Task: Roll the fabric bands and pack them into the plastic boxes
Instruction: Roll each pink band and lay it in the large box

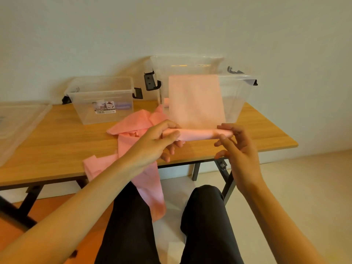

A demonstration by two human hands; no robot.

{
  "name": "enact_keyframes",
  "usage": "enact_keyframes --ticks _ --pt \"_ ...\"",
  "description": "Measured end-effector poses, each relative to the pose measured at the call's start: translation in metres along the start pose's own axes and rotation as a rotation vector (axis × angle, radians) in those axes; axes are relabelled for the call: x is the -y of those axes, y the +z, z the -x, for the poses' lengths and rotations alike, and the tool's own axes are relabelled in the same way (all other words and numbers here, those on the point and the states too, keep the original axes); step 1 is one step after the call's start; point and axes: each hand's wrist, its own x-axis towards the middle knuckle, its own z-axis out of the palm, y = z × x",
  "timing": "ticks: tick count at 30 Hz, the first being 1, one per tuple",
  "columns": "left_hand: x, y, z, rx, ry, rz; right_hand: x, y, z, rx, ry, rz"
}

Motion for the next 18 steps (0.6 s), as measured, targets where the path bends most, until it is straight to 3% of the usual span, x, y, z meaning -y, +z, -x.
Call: enact_keyframes --ticks 6,13,18 --pt "0.021 0.007 -0.003 -0.008 0.077 -0.138 -0.016 -0.007 0.001 0.068 -0.04 0.018" --pt "0.039 0.019 -0.002 -0.038 0.19 0.002 -0.02 -0.013 0.003 0.022 -0.112 0.066" --pt "0.045 0.024 -0.001 -0.042 0.195 0.075 -0.024 -0.017 -0.001 0.086 0.064 0.043"
